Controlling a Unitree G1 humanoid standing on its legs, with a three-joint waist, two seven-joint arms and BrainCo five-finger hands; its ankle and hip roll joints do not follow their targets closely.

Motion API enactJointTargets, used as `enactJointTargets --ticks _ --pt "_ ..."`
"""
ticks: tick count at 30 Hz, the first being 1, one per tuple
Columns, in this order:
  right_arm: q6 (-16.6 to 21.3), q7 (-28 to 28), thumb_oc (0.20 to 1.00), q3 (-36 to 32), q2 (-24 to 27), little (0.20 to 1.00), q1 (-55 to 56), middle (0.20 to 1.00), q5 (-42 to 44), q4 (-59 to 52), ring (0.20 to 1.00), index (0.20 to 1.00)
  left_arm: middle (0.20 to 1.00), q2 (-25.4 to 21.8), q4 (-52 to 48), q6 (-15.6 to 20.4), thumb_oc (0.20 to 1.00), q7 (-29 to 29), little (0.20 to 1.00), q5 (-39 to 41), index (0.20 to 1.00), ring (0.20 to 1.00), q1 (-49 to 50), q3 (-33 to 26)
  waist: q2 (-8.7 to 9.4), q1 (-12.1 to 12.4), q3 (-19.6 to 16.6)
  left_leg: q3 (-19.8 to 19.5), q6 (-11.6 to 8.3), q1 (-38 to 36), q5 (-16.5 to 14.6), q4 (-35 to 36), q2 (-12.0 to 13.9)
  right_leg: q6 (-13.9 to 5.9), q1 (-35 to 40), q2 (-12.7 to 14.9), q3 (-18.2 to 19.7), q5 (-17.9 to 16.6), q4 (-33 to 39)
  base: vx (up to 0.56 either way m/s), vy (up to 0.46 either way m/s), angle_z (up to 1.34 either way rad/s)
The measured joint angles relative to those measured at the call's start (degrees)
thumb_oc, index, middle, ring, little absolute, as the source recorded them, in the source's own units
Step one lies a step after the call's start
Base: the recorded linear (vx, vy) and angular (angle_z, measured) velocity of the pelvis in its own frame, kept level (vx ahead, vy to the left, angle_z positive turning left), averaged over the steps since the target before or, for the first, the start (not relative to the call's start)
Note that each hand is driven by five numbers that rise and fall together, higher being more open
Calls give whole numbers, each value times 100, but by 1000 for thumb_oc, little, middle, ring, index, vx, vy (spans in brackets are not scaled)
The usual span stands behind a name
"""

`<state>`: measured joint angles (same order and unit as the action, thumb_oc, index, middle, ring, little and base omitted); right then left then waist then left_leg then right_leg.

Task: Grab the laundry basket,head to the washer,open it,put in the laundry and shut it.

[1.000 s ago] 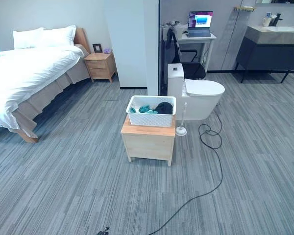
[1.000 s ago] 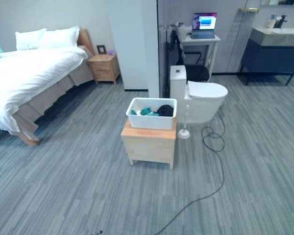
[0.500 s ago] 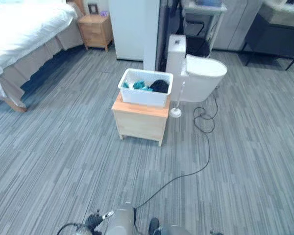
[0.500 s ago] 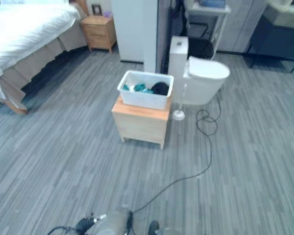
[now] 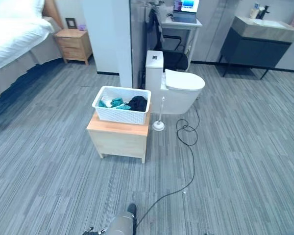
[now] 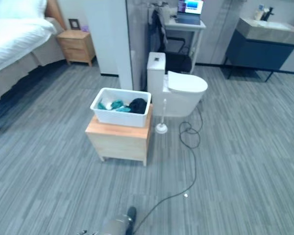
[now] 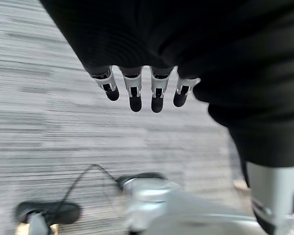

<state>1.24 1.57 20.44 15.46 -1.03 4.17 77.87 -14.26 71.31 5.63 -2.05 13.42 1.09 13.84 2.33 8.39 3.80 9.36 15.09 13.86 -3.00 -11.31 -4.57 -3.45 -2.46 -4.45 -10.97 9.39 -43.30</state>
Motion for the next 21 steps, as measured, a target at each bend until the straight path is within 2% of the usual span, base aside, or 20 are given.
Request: enactJointTargets --ticks 1,2,4,5,6,7,8,9,10,11,12,13,14,15,16,17,18,19,20,21 --pt "15 -14 1000 -10 -46 1000 38 1000 3 -208 1000 1000 1000 -132 -99 -10 1000 -8 1000 2 1000 1000 -72 17 180 -168 53 -35 82 -231 -86 179 -182 110 -576 430 -94 -86 -1008 325 162 3" --pt "21 -19 1000 -10 0 1000 31 1000 3 -313 1000 1000 1000 -123 -98 4 1000 -21 1000 3 1000 1000 -135 5 148 -221 80 -90 7 -508 16 378 -238 62 -803 722 -182 162 -1245 157 66 9" --pt "13 -110 1000 -21 190 1000 -11 1000 5 -384 1000 1000 1000 -115 -225 72 1000 -44 1000 7 1000 1000 -223 13 -70 -277 153 -363 -459 -1052 359 682 -254 -2 -1052 1181 -111 409 -770 481 61 7" --pt "17 -114 1000 -24 229 1000 11 1000 7 -355 1000 1000 1000 -128 -277 79 1000 -60 1000 8 1000 1000 -244 12 -128 -336 160 -527 -519 -1218 393 741 -253 -60 -1059 1275 -65 445 -363 819 -58 29" --pt "55 -127 1000 -650 381 1000 9 1000 265 -607 1000 1000 1000 -122 -318 140 1000 -127 1000 27 1000 1000 -317 -269 -513 -621 222 -1108 -295 -1631 -208 864 27 -201 -1216 847 -28 534 1119 637 -136 31" --pt "88 -155 1000 -902 380 1000 3 1000 445 -782 1000 1000 1000 -151 -376 134 1000 -149 1000 46 1000 1000 -308 -517 -578 -689 300 -1156 -587 -1754 -159 879 146 -167 -1296 700 -81 418 1835 466 -120 28" --pt "134 -163 1000 -1048 384 1000 34 1000 608 -981 1000 1000 1000 -208 -520 143 1000 -181 1000 169 1000 1000 -266 -751 -542 -746 368 -1199 -963 -1872 -39 884 184 -144 -1323 596 -146 139 2856 386 -107 27" --pt "141 -189 1000 -1046 393 1000 97 1000 712 -1150 1000 1000 1000 -332 -607 170 1000 -207 1000 246 1000 1000 -230 -825 -365 -790 393 -1197 -1023 -2040 -18 944 65 -160 -1485 652 -155 -222 3309 257 -66 46" --pt "109 -242 1000 -1051 399 1000 176 1000 756 -1155 1000 1000 1000 -438 -731 172 1000 -223 1000 250 1000 1000 -197 -871 -161 -858 360 -1187 -1189 -2261 -128 954 -45 -196 -1599 790 -105 -584 3505 455 -184 102" --pt "127 -267 1000 -1078 456 1000 384 1000 854 -1223 1000 1000 1000 -559 -1114 195 1000 -275 1000 263 1000 1000 -13 -879 27 -993 230 -1311 -1417 -2588 -453 1024 -102 -213 -1714 853 83 -952 3539 302 -189 109" --pt "119 -280 1000 -1131 455 1000 480 1000 853 -1220 1000 1000 1000 -616 -1322 188 1000 -286 1000 318 1000 1000 37 -857 158 -954 205 -1320 -1417 -2808 -575 1068 -133 -82 -1637 865 93 -1049 3498 370 -244 111" --pt "120 -283 1000 -1143 445 1000 625 1000 853 -1207 1000 1000 1000 -643 -1578 190 1000 -286 1000 412 1000 1000 133 -865 278 -892 193 -1377 -1463 -3015 -708 1021 -147 231 -1486 862 187 -1415 3477 172 -125 64" --pt "121 -278 1000 -1162 448 1000 720 1000 853 -1176 1000 1000 1000 -605 -1680 203 1000 -286 1000 419 1000 1000 208 -873 317 -832 154 -1369 -1543 -3145 -776 869 -60 463 -1323 829 248 -1743 3395 119 -138 60" --pt "120 -270 1000 -1256 446 1000 782 1000 853 -1140 1000 1000 1000 -535 -1644 191 1000 -284 1000 420 1000 1000 235 -857 267 -834 145 -1346 -1595 -3131 -825 583 36 619 -1167 767 174 -1639 3397 69 -151 56" --pt "129 -272 1000 -1297 454 1000 776 1000 854 -1130 1000 1000 1000 -481 -1640 190 1000 -274 1000 423 1000 1000 263 -842 250 -815 127 -1272 -1756 -2821 -813 -135 106 722 -917 695 49 -1582 3589 87 -193 36" --pt "143 -265 1000 -1307 490 1000 722 1000 853 -1120 1000 1000 1000 -451 -1639 188 1000 -272 1000 435 1000 1000 301 -872 259 -725 125 -1205 -1891 -2434 -727 -1027 150 811 -751 607 -2 -1621 3766 88 -173 17" --pt "158 -267 1000 -1303 570 1000 595 1000 852 -1117 1000 1000 1000 -404 -1636 181 1000 -276 1000 467 1000 1000 325 -895 237 -594 165 -1195 -2016 -1537 -708 -2435 319 964 -520 449 -18 -1648 4137 69 -108 2" --pt "157 -271 1000 -1304 573 1000 513 1000 851 -1090 1000 1000 1000 -397 -1630 177 1000 -278 1000 468 1000 1000 352 -901 265 -601 195 -1185 -2026 -1294 -771 -2428 399 1016 -397 418 -66 -1656 4249 87 -73 63" --pt "191 -272 1000 -1320 535 1000 532 1000 854 -946 1000 1000 1000 -398 -1632 172 1000 -286 1000 469 1000 1000 205 -888 373 -691 386 -725 -2135 -964 -671 -1869 987 1133 -10 389 -386 -1528 4532 78 13 68" --pt "180 -271 1000 -1320 537 1000 516 1000 855 -897 1000 1000 1000 -393 -1698 175 1000 -287 1000 469 1000 1000 149 -872 395 -637 449 -645 -2251 -951 -583 -1373 1193 1152 74 353 -417 -1487 4554 107 41 56"
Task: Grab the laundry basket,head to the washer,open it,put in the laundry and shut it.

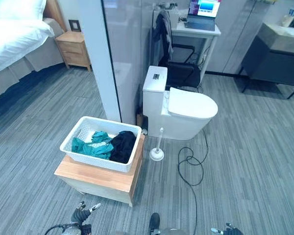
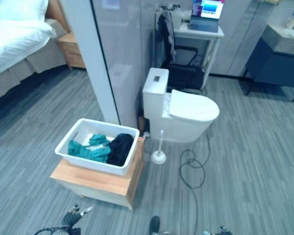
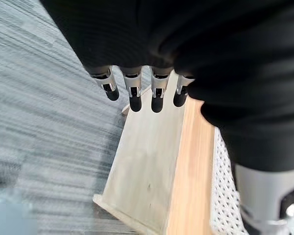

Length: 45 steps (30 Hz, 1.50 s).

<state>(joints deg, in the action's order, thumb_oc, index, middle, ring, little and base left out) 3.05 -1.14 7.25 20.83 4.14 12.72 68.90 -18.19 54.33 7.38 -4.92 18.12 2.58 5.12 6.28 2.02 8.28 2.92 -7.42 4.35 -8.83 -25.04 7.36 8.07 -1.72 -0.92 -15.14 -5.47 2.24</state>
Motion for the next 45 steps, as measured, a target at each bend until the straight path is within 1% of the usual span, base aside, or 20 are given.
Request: enactJointTargets --ticks 3,7,13,15,17,19,21,22,23,25,26,27,29,30,33,35,39,40,42,45 --pt "47 -6 1000 7 3 1000 -64 1000 2 150 1000 1000 1000 -3 13 -11 1000 -2 1000 -2 1000 1000 -34 20 -66 -15 4 -253 -440 -168 644 1751 620 -174 184 -283 39 162 56 84 73 -21" --pt "30 -1 1000 38 -54 1000 -182 1000 -1 537 1000 1000 1000 12 223 -1 1000 -31 1000 -2 1000 1000 -319 71 -159 -116 34 -920 -586 -463 1377 2645 906 -239 242 -396 230 430 -79 123 174 -18" --pt "-127 15 1000 73 -74 1000 -288 1000 -13 1062 1000 1000 1000 131 262 -2 1000 -84 1000 -1 1000 1000 -315 428 -578 -121 -178 -1651 -646 -599 1385 2656 896 -372 176 -404 557 569 -341 131 368 -28" --pt "-163 17 1000 44 -86 1000 -295 1000 -7 1059 1000 1000 1000 218 244 -2 1000 -81 1000 5 1000 1000 -301 484 -731 -133 -219 -1519 -635 -514 1378 2470 875 -455 153 -354 586 615 -427 132 507 -13" --pt "-173 15 1000 48 -78 1000 -298 1000 -11 1054 1000 1000 1000 294 210 -2 1000 -79 1000 2 1000 1000 -320 680 -899 -129 -229 -1298 -509 -520 1298 2301 668 -569 154 -187 696 639 -508 71 392 -15" --pt "-186 17 1000 49 2 1000 -360 1000 -46 1011 1000 1000 1000 325 164 -1 1000 -26 1000 -13 1000 1000 -305 979 -957 -116 -235 -1200 -330 -524 1230 2394 69 -765 67 237 858 612 -521 -51 384 -26" --pt "-196 27 1000 -1 152 1000 -410 1000 -68 915 1000 1000 1000 409 72 8 1000 -38 1000 -10 1000 1000 -306 950 -1203 -125 -240 -1076 -287 -522 1251 2506 -45 -934 -74 420 824 577 -657 -193 572 -55" --pt "-276 18 1000 93 314 1000 -655 1000 -255 917 1000 1000 1000 456 -179 15 1000 -28 1000 -25 1000 1000 -202 985 -1376 149 -254 -520 289 -484 926 2558 -239 -1020 -660 633 989 620 -950 -126 431 -110" --pt "-282 33 1000 146 332 1000 -768 1000 -285 850 1000 1000 1000 476 -202 -10 1000 -27 1000 -27 1000 1000 -260 946 -1457 217 -235 -298 412 -428 892 2660 -328 -929 -813 940 540 642 -1186 -66 421 -116" --pt "-296 68 1000 216 119 1000 -858 1000 -327 752 1000 1000 1000 296 -584 -39 1000 -17 1000 -25 1000 1000 -182 829 -1248 214 -157 -224 724 -316 883 2622 -581 -1066 -811 1271 128 708 -1785 -36 248 -27" --pt "-313 104 1000 227 -2 1000 -827 1000 -363 799 1000 1000 1000 164 -697 -37 1000 7 1000 -27 1000 1000 -156 820 -1119 226 -159 -206 762 -344 900 2633 -642 -1330 -766 1267 107 993 -2055 -2 181 -1" --pt "-339 142 1000 220 -197 1000 -785 1000 -442 825 1000 1000 1000 -40 -890 -52 1000 22 1000 -31 1000 1000 -87 639 -934 255 -140 -218 777 -365 931 2563 -713 -1418 -536 1148 64 1402 -2192 7 190 4" --pt "-389 142 1000 208 -256 1000 -788 1000 -462 852 1000 1000 1000 -169 -1256 -148 1000 31 1000 -98 1000 1000 79 480 -886 383 -154 -146 844 -445 932 2562 -692 -1543 -289 925 1 1761 -2402 10 45 -6" --pt "-399 143 1000 250 -269 1000 -778 1000 -506 908 1000 1000 1000 -255 -1691 -185 1000 30 1000 -150 1000 1000 290 350 -813 497 -213 -101 847 -544 955 2632 -710 -1456 -22 854 -81 1779 -2143 -13 -33 -29" --pt "-430 120 1000 269 -110 1000 -938 1000 -684 893 1000 1000 1000 -385 -2573 -301 1000 51 1000 -424 1000 1000 660 -9 -776 686 -342 -12 830 -550 969 2644 -687 -1310 463 676 -140 1384 -1023 -11 -50 -21" --pt "-537 -24 1000 48 157 1000 -805 1000 -771 -465 1000 1000 1000 -495 -4179 -411 1000 59 1000 -1060 1000 1000 1516 -873 -762 716 -401 168 794 -519 993 2705 -613 -1324 492 544 54 1137 -626 0 -45 -46" --pt "-470 -302 1000 -262 743 1000 -381 1000 -1150 -2950 1000 1000 1000 -727 -5006 -413 1000 -6 1000 -1473 1000 1000 2046 -1904 -808 672 -587 333 778 -531 1006 2752 -585 -1322 573 488 208 863 -251 18 -20 -23" --pt "-646 -361 1000 -417 1085 1000 -256 1000 -1321 -3928 1000 1000 1000 -734 -5010 -435 1000 -69 1000 -1472 1000 1000 1817 -2235 -845 680 -615 334 775 -520 1021 2756 -598 -1320 589 480 233 816 -184 7 -1 -11" --pt "-564 -436 1000 -583 1327 1000 -573 1000 -1431 -4250 1000 1000 1000 -871 -4761 -428 1000 -160 1000 -1471 1000 1000 1218 -2375 -796 666 -668 345 753 -515 1053 2762 -586 -1310 614 457 243 720 -86 1 9 -5" --pt "-835 -450 1000 -7 1199 1000 -1601 1000 -1404 -3981 1000 1000 1000 -1650 -2603 -793 1000 -362 1000 -1451 1000 1000 -703 -1345 -607 588 -627 319 720 -310 1176 2767 -558 -1289 510 389 235 503 83 -153 -21 2"
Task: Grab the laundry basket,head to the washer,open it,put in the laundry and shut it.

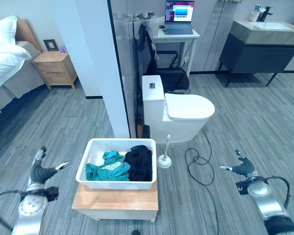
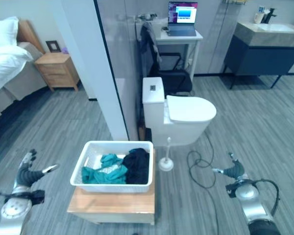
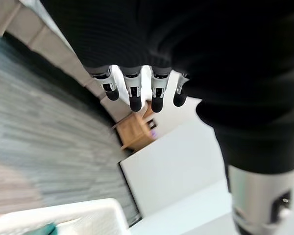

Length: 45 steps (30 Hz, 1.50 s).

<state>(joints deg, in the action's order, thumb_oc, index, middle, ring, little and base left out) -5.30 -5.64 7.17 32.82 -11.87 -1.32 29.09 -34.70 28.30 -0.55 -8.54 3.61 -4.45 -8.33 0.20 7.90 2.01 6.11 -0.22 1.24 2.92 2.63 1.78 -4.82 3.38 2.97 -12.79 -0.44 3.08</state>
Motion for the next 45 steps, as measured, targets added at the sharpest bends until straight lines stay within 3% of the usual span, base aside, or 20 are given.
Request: enactJointTargets --ticks 2,3,5,6,8,9,10,11,13,14,16,22,33,45 --pt "1 -26 1000 490 -211 1000 -809 1000 174 108 1000 1000 1000 -488 1074 -199 1000 -112 1000 42 1000 1000 -1118 740 124 -109 134 -56 -44 354 100 -95 65 50 -281 -64 -20 -120 23 -336 -95 1" --pt "44 26 1000 702 -523 1000 -1348 1000 338 114 1000 1000 1000 -574 1153 -397 1000 -164 1000 59 1000 1000 -1814 976 279 -117 354 -68 -100 668 268 -112 129 71 -584 -134 -44 -286 44 -419 -118 3" --pt "46 10 1000 892 -767 1000 -1888 1000 506 295 1000 1000 1000 -596 1249 -491 1000 -163 1000 108 1000 1000 -2494 1380 342 -95 650 -140 -118 919 385 -153 184 132 -784 -193 -60 -401 16 -418 -99 18" --pt "34 -45 1000 1603 -960 1000 -2849 1000 799 1080 1000 1000 1000 -692 1882 -603 1000 -106 1000 482 1000 1000 -3724 2363 366 -84 1158 -350 -192 1446 469 -392 254 122 -1164 -254 -201 -406 -81 -301 -61 31" --pt "1 -73 1000 1661 -1126 1000 -3386 1000 1147 1552 1000 1000 1000 -883 2155 -642 1000 -96 1000 757 1000 1000 -4422 2622 442 -31 1520 -409 -371 1805 576 -391 333 154 -1541 -330 -212 -481 -158 -82 -10 15" --pt "0 -71 1000 1719 -1135 1000 -3587 1000 1222 1701 1000 1000 1000 -1069 2347 -654 1000 -74 1000 778 1000 1000 -4737 2972 461 2 1698 -429 -402 1908 594 -411 368 154 -1655 -361 -214 -482 -212 -73 -10 -3" --pt "4 -77 1000 1680 -1134 1000 -3637 1000 1281 1683 1000 1000 1000 -1154 2386 -675 1000 -53 1000 781 1000 1000 -4853 2921 487 -13 1879 -415 -403 1905 618 -402 379 159 -1674 -377 -203 -496 -219 -81 -15 -5" --pt "9 -127 1000 1727 -1150 1000 -3657 1000 1373 1747 1000 1000 1000 -1201 2597 -677 1000 -39 1000 781 1000 1000 -4997 2990 519 -6 1933 -405 -414 1933 626 -398 385 187 -1711 -380 -198 -519 -233 -36 -7 -5" --pt "18 -184 1000 2328 -1236 1000 -3903 1000 1664 2265 1000 1000 1000 -1345 4691 -717 1000 44 1000 782 1000 1000 -6397 4074 756 17 2090 -401 -443 2073 643 -420 435 206 -1862 -408 -211 -502 -279 -40 -6 -8" --pt "26 -187 1000 2347 -1238 1000 -3908 1000 1707 2318 1000 1000 1000 -1385 4724 -705 1000 49 1000 783 1000 1000 -6519 4126 782 2 2123 -411 -448 2094 647 -420 430 205 -1878 -410 -214 -509 -279 -38 -18 -2" --pt "48 -243 1000 2592 -1257 1000 -4052 1000 1911 2651 1000 1000 1000 -1431 4979 -698 1000 128 1000 778 1000 1000 -7102 4815 857 56 2225 -413 -438 2105 658 -424 428 278 -1883 -410 -217 -571 -293 -12 -35 6" --pt "213 -294 1000 2845 -1492 1000 -4089 1000 2307 2595 1000 1000 1000 -1428 4901 -507 1000 106 1000 752 1000 1000 -7648 4959 956 78 2279 -484 -437 2109 658 -436 417 330 -1842 -415 -298 -575 -268 7 -46 6" --pt "288 -442 1000 2766 -1388 1000 -4118 1000 2435 2188 1000 1000 1000 -1417 4972 -507 1000 38 1000 771 1000 1000 -7198 4948 994 76 2267 -543 -448 2111 645 -461 471 353 -1835 -497 -321 -549 -281 5 -1 0" --pt "687 -950 1000 2653 -1252 1000 -4796 1000 3038 1590 1000 1000 1000 -821 5151 -471 1000 -245 1000 1225 1000 1000 -7222 4724 1126 66 2242 -626 -436 2679 656 -650 471 367 -2323 -499 -378 -559 -414 7 0 3"
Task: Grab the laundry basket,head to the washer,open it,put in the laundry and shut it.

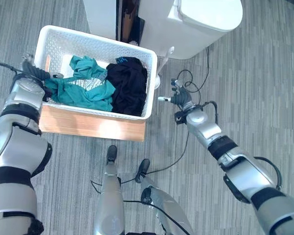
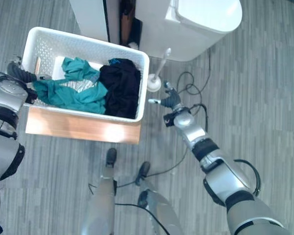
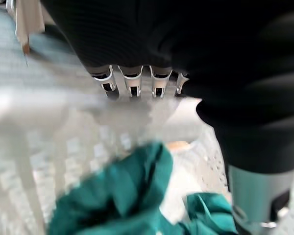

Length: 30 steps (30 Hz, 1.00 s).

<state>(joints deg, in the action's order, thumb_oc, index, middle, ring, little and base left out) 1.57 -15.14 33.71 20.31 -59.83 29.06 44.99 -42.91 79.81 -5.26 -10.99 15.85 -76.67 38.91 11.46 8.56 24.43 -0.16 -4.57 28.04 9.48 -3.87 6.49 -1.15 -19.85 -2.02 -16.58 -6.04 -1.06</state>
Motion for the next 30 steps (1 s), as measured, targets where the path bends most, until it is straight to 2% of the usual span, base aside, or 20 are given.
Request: enactJointTargets --ticks 5,11,19,23,30 --pt "46 -253 1000 24 -48 1000 -287 1000 -73 -33 1000 1000 1000 37 -9 2 1000 -37 1000 3 1000 1000 3 7 2 10 1 -72 0 43 0 4 -5 1 -22 11 -31 6 13 9 7 5" --pt "-28 -387 1000 101 -516 1000 -584 1000 -294 417 1000 1000 1000 61 -106 14 1000 -236 1000 2 1000 1000 3 115 -4 60 6 -101 0 223 0 -7 -25 20 -182 19 -102 30 -12 -2 12 4" --pt "-77 -467 1000 111 -554 1000 -579 1000 -297 568 1000 1000 1000 51 -680 39 1000 -390 1000 -5 1000 1000 7 244 -46 201 34 -127 0 357 2 -22 -51 35 -309 47 -127 43 -43 0 2 1" --pt "-22 -478 1000 24 -524 1000 -615 1000 -281 603 1000 1000 1000 41 -787 56 1000 -449 1000 -8 1000 1000 3 269 -120 194 84 -233 -3 455 -1 -95 -75 35 -346 55 -172 45 -44 2 20 7" --pt "-9 -476 1000 27 -532 1000 -688 1000 -48 655 1000 1000 1000 52 -967 91 1000 -669 1000 -36 1000 1000 2 282 -120 191 84 -235 -4 533 -1 -123 -93 54 -432 82 -174 58 -104 2 4 1"
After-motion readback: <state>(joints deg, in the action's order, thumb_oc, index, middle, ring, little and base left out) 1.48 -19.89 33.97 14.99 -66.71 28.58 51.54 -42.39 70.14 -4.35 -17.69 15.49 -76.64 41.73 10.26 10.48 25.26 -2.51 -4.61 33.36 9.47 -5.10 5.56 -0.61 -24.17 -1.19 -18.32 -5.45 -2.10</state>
